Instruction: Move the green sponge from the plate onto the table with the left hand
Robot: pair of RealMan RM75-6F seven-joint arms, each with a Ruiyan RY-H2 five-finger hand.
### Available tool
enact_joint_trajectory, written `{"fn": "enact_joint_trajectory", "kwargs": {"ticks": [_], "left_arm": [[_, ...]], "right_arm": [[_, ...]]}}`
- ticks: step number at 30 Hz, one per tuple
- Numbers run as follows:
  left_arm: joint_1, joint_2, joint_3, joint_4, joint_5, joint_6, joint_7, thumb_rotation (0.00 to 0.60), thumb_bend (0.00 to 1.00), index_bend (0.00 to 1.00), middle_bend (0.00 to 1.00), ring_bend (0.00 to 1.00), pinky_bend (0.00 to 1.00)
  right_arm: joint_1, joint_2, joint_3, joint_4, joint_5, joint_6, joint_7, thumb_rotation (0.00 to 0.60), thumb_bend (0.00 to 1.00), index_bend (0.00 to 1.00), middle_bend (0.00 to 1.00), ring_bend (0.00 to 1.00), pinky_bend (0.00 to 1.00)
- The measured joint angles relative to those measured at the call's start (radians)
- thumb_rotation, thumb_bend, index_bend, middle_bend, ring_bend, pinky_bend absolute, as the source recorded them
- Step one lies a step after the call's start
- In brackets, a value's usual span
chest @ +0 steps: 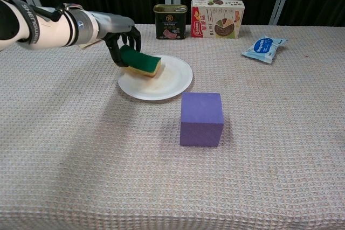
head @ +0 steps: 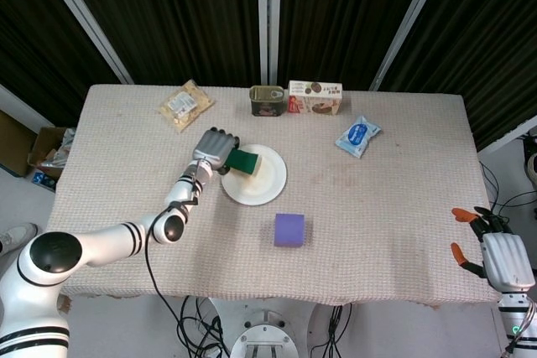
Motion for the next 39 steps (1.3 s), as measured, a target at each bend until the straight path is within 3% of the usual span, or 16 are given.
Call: {"fn": "enact_joint_trajectory", "kwargs": {"ticks": [9, 14, 20, 28, 33, 39], "left_arm": [[-0.004, -0.018, 0.004, 0.048, 0.045, -0.005, -0.047, 0.600, 0.30, 0.54, 0.60, 0.48, 0.31], [-0.005, 0.017, 0.014, -0.006, 0.082, 0.018, -0.038, 0.600, 0.32, 0.55, 0.61, 0.49, 0.36], [-0.031, 0.086, 0.030, -0.159, 0.085, 0.035, 0.014, 0.600, 0.36, 0.55, 0.62, 0.51, 0.37], [-0.122, 0.094, 0.089, -0.194, -0.059, 0.031, 0.131, 0.600, 0.40, 0.57, 0.63, 0.52, 0.37], [-0.181, 0.030, 0.148, -0.136, -0.190, 0.060, 0.250, 0.600, 0.40, 0.58, 0.65, 0.52, 0.37], [-0.234, -0.042, 0.185, -0.073, -0.299, 0.078, 0.336, 0.600, 0.40, 0.58, 0.65, 0.52, 0.37]], "right_arm": [[0.001, 0.003, 0.003, -0.014, 0.006, -0.005, -0.017, 0.600, 0.26, 0.25, 0.31, 0.16, 0.24], [0.006, 0.004, 0.005, -0.018, 0.003, -0.009, -0.023, 0.600, 0.26, 0.25, 0.31, 0.16, 0.24], [0.012, -0.001, 0.005, -0.018, 0.003, -0.020, -0.028, 0.600, 0.26, 0.25, 0.31, 0.16, 0.24], [0.004, 0.001, 0.003, -0.015, 0.012, -0.015, -0.024, 0.600, 0.26, 0.25, 0.31, 0.16, 0.24], [0.002, 0.000, 0.001, -0.013, 0.012, -0.015, -0.021, 0.600, 0.26, 0.25, 0.31, 0.16, 0.24], [0.000, 0.002, 0.003, -0.010, 0.012, -0.011, -0.016, 0.600, 0.26, 0.25, 0.31, 0.16, 0.24]]}}
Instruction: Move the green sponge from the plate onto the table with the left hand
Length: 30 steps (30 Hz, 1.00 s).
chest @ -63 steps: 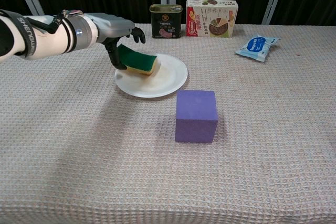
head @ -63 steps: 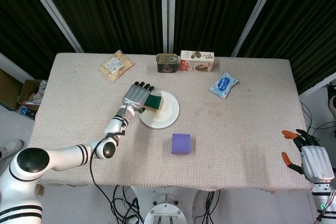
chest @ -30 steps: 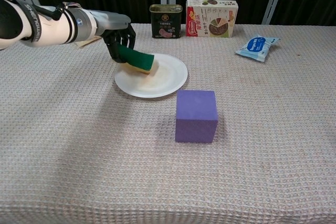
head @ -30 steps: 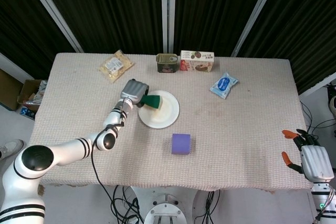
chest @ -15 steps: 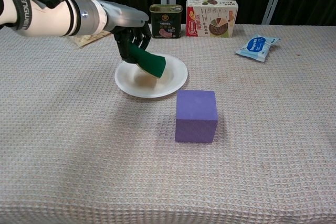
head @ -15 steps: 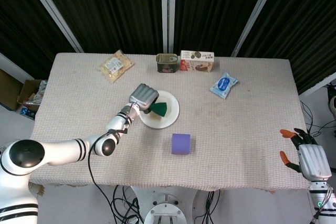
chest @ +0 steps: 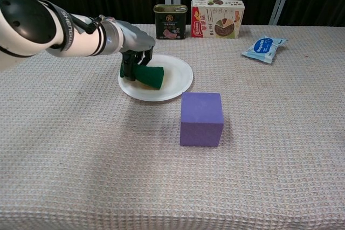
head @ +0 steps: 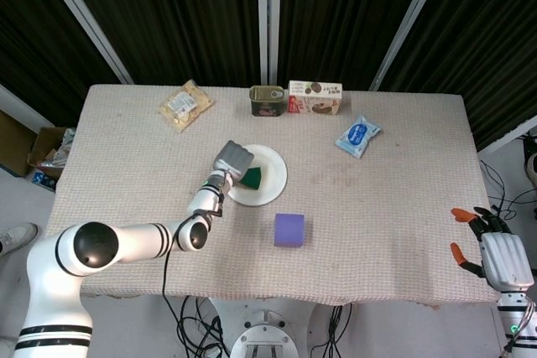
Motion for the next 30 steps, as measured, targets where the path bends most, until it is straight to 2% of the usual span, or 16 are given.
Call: {"fn": "enact_joint_trajectory", "kwargs": {"ticks": [4, 12, 14, 17, 25, 30], "left_arm": [[-0.001, 0.026, -0.002, -0.045, 0.006, 0.025, 0.000, 0.600, 0.40, 0.58, 0.65, 0.52, 0.37], [0.013, 0.168, -0.006, -0.257, 0.035, 0.097, -0.014, 0.600, 0.41, 0.58, 0.65, 0.52, 0.36], [0.011, 0.175, -0.001, -0.268, 0.026, 0.099, -0.007, 0.600, 0.41, 0.58, 0.65, 0.52, 0.36], [0.005, 0.146, 0.009, -0.236, 0.003, 0.092, 0.010, 0.600, 0.41, 0.58, 0.65, 0.52, 0.37], [-0.022, 0.007, 0.042, -0.048, -0.103, 0.052, 0.092, 0.600, 0.41, 0.59, 0.65, 0.52, 0.37], [-0.028, -0.004, 0.043, -0.033, -0.127, 0.056, 0.117, 0.600, 0.41, 0.59, 0.66, 0.53, 0.37]], "right_arm": [[-0.001, -0.002, 0.001, 0.007, -0.004, 0.005, 0.008, 0.600, 0.26, 0.25, 0.31, 0.16, 0.24], [0.003, -0.013, 0.000, 0.024, -0.014, 0.004, 0.023, 0.600, 0.26, 0.25, 0.31, 0.16, 0.25], [0.002, -0.014, 0.000, 0.025, -0.014, 0.005, 0.023, 0.600, 0.26, 0.25, 0.31, 0.16, 0.25], [-0.001, -0.012, -0.001, 0.025, -0.011, 0.008, 0.024, 0.600, 0.26, 0.25, 0.31, 0.16, 0.25], [-0.008, -0.008, -0.001, 0.022, -0.010, 0.017, 0.025, 0.600, 0.26, 0.25, 0.31, 0.16, 0.25], [-0.010, -0.010, -0.001, 0.027, -0.014, 0.023, 0.031, 0.600, 0.26, 0.25, 0.31, 0.16, 0.25]]}}
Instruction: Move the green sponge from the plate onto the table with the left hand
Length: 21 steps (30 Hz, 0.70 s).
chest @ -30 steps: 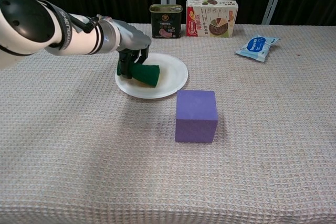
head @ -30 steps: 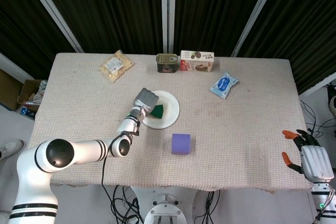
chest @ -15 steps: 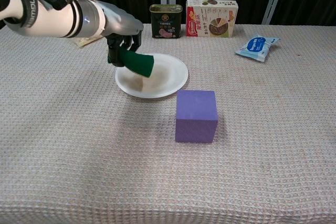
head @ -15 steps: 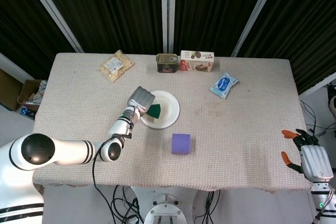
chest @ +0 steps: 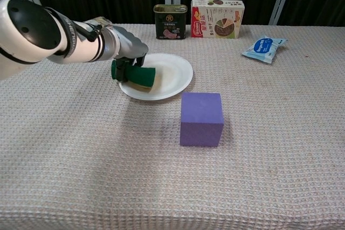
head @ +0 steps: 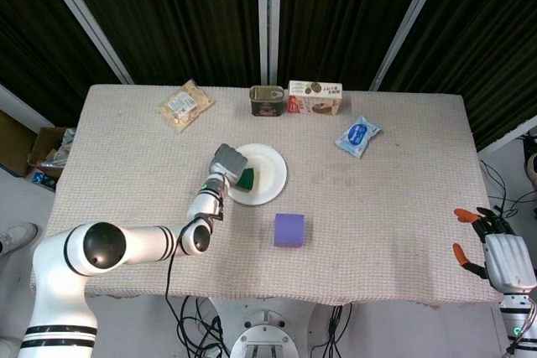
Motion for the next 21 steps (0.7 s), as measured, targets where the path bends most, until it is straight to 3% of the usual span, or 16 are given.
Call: {"fn": "enact_joint_trajectory", "kwargs": {"ticks": [10, 21], "left_arm": [[0.004, 0.073, -0.041, -0.117, 0.057, 0.084, -0.016, 0.600, 0.41, 0.59, 0.66, 0.53, 0.37], [-0.034, -0.089, -0.012, 0.068, -0.032, 0.069, 0.168, 0.600, 0.41, 0.60, 0.67, 0.54, 0.37]], "right_arm": [[0.000, -0.005, 0.001, 0.008, -0.002, 0.003, 0.006, 0.600, 0.26, 0.25, 0.31, 0.16, 0.25], [-0.003, -0.005, 0.002, 0.015, 0.008, -0.002, 0.013, 0.600, 0.26, 0.25, 0.31, 0.16, 0.25]]}}
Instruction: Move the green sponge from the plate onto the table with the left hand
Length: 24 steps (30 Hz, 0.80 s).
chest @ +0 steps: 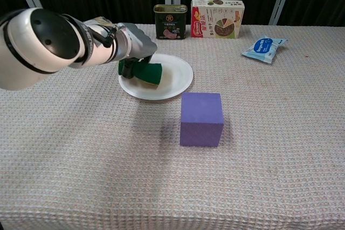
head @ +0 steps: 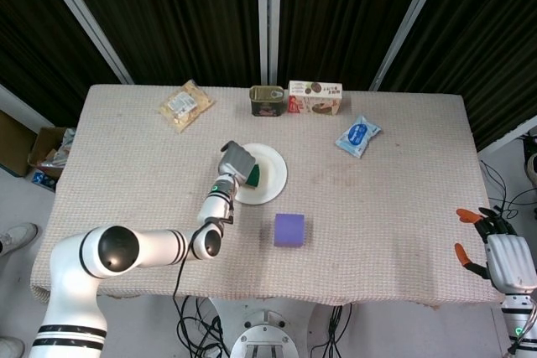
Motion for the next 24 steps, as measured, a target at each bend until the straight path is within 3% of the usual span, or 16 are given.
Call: {"fn": "enact_joint_trajectory", "kwargs": {"ticks": [5, 15, 24], "left_arm": [[0.001, -0.019, -0.007, 0.024, -0.031, 0.016, 0.047, 0.600, 0.41, 0.60, 0.67, 0.54, 0.38], [0.023, 0.098, -0.062, -0.138, 0.028, 0.099, 0.020, 0.600, 0.41, 0.60, 0.67, 0.54, 0.38], [0.011, -0.008, -0.054, 0.007, -0.032, 0.073, 0.142, 0.600, 0.41, 0.61, 0.67, 0.54, 0.38]], "right_arm": [[0.000, -0.002, 0.000, 0.006, -0.005, 0.003, 0.006, 0.600, 0.26, 0.25, 0.31, 0.16, 0.25], [-0.001, -0.008, 0.000, 0.016, -0.013, 0.010, 0.015, 0.600, 0.26, 0.25, 0.31, 0.16, 0.25], [-0.004, -0.008, 0.002, 0.024, -0.001, 0.006, 0.022, 0.600, 0.26, 0.25, 0.31, 0.16, 0.25]]}}
